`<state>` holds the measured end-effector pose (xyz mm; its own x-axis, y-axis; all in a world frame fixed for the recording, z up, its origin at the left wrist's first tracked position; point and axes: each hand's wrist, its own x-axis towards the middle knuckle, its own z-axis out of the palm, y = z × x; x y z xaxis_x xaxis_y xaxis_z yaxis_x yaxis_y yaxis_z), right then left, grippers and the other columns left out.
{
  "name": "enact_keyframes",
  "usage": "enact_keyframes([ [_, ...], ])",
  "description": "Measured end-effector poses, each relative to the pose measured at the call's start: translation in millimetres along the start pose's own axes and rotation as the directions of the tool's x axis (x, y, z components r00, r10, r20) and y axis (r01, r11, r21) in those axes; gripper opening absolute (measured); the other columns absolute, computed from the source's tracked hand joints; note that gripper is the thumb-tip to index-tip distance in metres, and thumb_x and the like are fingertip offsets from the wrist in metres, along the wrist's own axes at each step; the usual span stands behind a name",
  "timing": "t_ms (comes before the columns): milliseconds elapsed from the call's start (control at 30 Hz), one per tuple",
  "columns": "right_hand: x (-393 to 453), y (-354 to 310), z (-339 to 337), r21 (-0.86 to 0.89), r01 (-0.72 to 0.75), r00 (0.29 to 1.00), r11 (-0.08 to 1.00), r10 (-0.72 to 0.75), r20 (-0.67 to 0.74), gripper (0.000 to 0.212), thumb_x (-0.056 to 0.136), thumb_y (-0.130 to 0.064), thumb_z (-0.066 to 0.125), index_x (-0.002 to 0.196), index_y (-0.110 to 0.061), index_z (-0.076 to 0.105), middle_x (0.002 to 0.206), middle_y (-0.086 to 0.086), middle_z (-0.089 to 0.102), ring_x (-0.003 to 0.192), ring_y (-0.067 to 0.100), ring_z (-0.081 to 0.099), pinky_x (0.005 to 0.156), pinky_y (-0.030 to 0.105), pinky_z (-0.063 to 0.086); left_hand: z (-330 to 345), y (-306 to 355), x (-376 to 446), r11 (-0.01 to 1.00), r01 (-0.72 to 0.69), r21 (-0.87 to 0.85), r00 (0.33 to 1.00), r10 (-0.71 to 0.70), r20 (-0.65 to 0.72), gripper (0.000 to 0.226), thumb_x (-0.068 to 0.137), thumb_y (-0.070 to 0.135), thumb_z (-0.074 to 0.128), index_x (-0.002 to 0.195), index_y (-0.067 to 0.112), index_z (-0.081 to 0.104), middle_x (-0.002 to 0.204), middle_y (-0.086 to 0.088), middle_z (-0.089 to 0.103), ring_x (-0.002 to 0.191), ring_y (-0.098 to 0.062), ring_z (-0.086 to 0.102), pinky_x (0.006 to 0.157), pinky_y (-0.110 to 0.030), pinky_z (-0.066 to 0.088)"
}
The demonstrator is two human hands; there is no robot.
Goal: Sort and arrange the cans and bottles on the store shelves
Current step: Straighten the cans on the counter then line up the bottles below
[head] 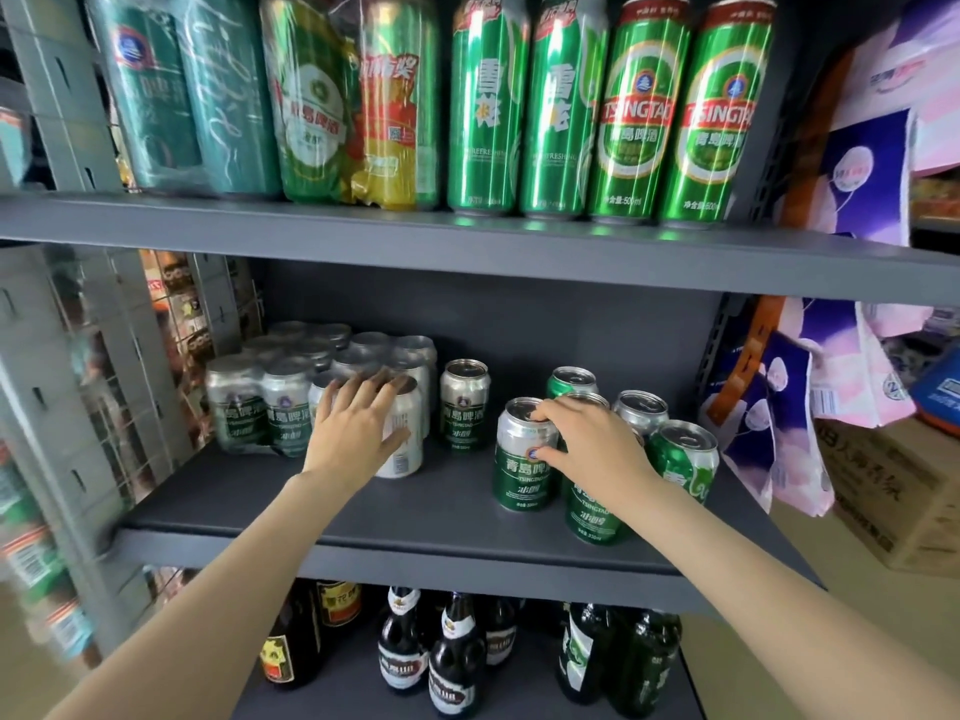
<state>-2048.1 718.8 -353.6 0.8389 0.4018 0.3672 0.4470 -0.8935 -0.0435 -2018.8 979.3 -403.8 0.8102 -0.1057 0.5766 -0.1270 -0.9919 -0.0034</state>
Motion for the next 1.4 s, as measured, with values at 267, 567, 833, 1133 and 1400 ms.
enact_keyframes([
  [267, 17, -25, 14, -0.112, 0.009, 1.0, 0.994, -0.011, -0.014, 0.031, 0.089, -0.022, 0.059, 0.117, -0.014, 0.047, 0.116, 0.001, 0.053, 0.106, 0.024, 0.054, 0.077, 0.031, 0.041, 1, 4, 3, 0.998, 0.048, -0.047, 0.998, -0.049, -0.029, 0.057, 0.078, 0.027, 0.072, 0.128, 0.013, 0.052, 0.13, -0.011, 0.052, 0.124, -0.035, 0.043, 0.11, -0.047, 0.019],
  [567, 46, -46, 38, 0.126, -0.024, 0.998, 0.992, 0.031, -0.054, 0.033, 0.083, -0.017, 0.067, 0.112, -0.012, 0.051, 0.118, -0.001, 0.051, 0.099, 0.027, 0.057, 0.081, 0.039, 0.046, 8, -2, 4, 1.0, 0.02, -0.011, 0.997, -0.02, -0.078, 0.064, 0.047, 0.026, 0.091, 0.104, 0.009, 0.067, 0.097, -0.011, 0.067, 0.089, -0.037, 0.064, 0.089, -0.054, 0.045],
  [833, 59, -49, 48, 0.193, -0.006, 0.997, 0.981, 0.021, -0.078, 0.032, 0.083, -0.012, 0.066, 0.112, -0.011, 0.051, 0.122, -0.002, 0.051, 0.103, 0.025, 0.057, 0.079, 0.034, 0.04, -3, 8, 6, 0.993, 0.12, -0.017, 0.991, -0.119, 0.061, 0.059, 0.088, 0.036, 0.058, 0.139, 0.021, 0.033, 0.14, -0.002, 0.038, 0.133, -0.025, 0.028, 0.114, -0.037, 0.002],
  [1133, 59, -51, 40, 0.26, -0.015, 1.0, 0.966, 0.019, -0.016, 0.043, 0.084, -0.01, 0.065, 0.125, -0.014, 0.051, 0.131, 0.001, 0.051, 0.116, 0.027, 0.053, 0.089, 0.037, 0.045, -18, 4, 7, 0.997, 0.076, 0.016, 0.951, -0.077, 0.299, 0.073, 0.091, 0.03, 0.056, 0.148, 0.024, 0.01, 0.156, 0.0, 0.012, 0.144, -0.023, 0.004, 0.116, -0.041, 0.0],
  [1400, -1, 38, -65, 0.385, -0.139, 0.982, 0.912, 0.077, 0.173, 0.038, 0.078, -0.036, 0.073, 0.111, -0.023, 0.061, 0.113, -0.005, 0.064, 0.108, 0.012, 0.059, 0.093, 0.021, 0.043, -22, 38, 20, 0.987, -0.033, -0.154, 0.962, 0.073, 0.264, 0.085, 0.086, 0.034, 0.061, 0.149, 0.018, 0.006, 0.157, 0.002, 0.011, 0.145, -0.016, 0.004, 0.115, -0.038, 0.0],
])
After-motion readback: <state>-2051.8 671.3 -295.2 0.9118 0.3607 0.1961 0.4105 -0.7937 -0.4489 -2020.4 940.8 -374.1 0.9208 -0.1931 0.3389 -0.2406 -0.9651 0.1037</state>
